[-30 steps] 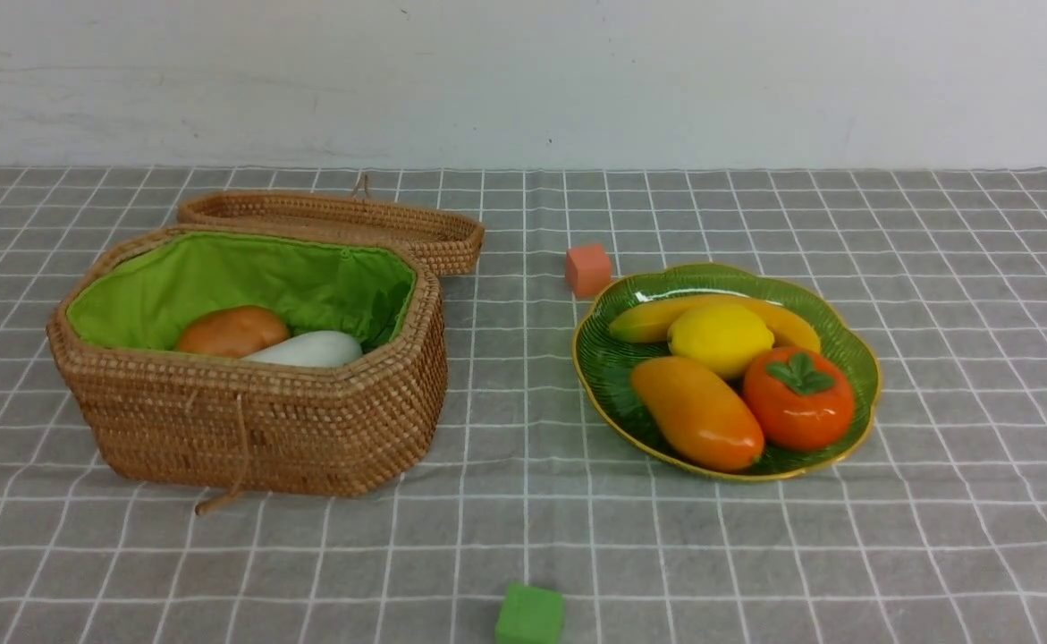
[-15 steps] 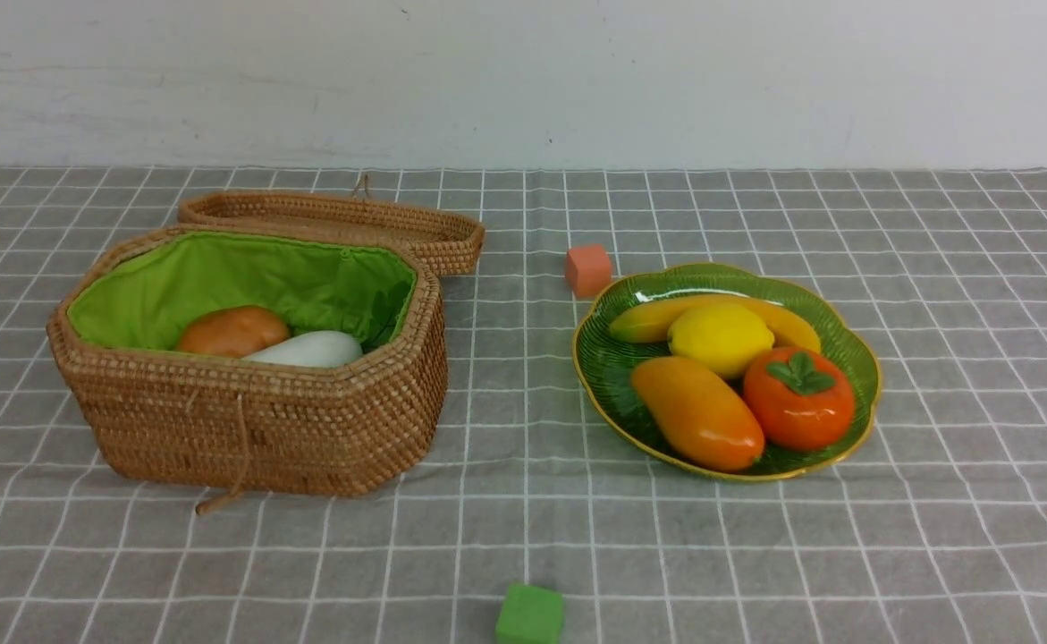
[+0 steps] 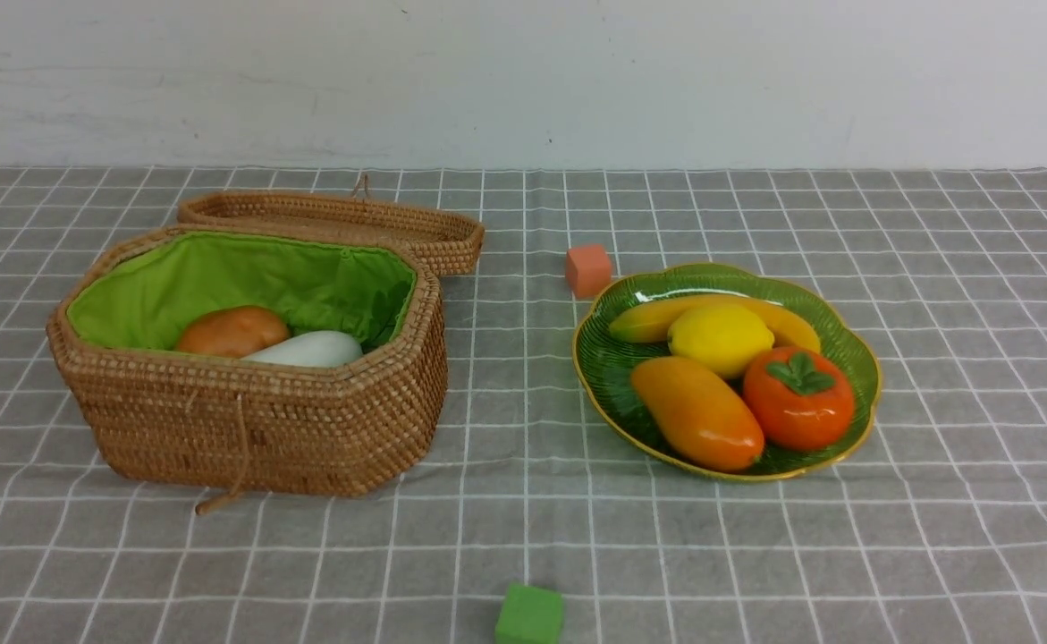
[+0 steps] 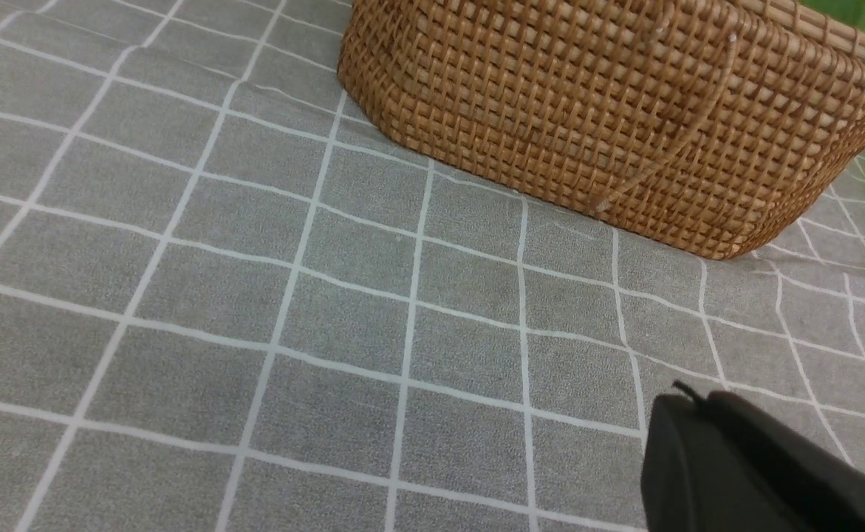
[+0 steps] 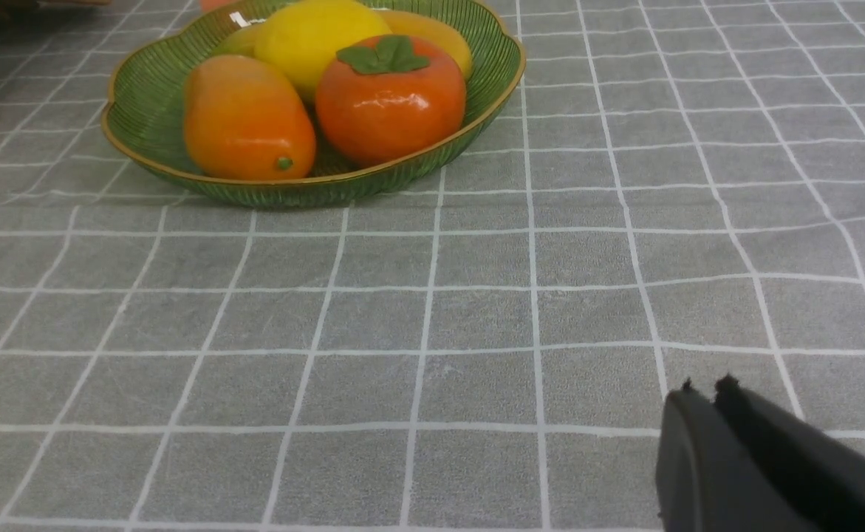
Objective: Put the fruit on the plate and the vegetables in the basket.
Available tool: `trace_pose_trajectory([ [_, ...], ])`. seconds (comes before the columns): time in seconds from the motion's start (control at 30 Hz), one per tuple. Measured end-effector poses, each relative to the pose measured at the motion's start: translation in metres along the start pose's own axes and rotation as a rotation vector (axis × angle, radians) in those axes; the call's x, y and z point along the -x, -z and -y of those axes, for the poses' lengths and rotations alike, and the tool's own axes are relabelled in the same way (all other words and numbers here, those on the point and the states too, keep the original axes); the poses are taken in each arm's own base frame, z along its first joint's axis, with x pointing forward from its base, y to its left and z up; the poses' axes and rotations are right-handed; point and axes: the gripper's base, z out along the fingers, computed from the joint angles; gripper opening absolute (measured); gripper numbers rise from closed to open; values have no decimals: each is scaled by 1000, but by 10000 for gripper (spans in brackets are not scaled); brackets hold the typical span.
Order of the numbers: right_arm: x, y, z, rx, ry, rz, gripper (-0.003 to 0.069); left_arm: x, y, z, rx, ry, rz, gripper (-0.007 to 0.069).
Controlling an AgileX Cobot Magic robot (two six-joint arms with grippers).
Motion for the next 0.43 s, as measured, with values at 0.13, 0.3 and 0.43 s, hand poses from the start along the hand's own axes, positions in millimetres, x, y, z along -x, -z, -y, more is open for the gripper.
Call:
trace_pose_trajectory([
  [0.13, 0, 0, 0, 0, 0, 0, 42, 0, 0, 0, 0, 0, 0, 0],
  [0.3, 0, 0, 0, 0, 0, 0, 45, 0, 0, 0, 0, 0, 0, 6],
  [0.43, 0, 0, 0, 0, 0, 0, 47, 0, 0, 0, 0, 1, 0, 7],
])
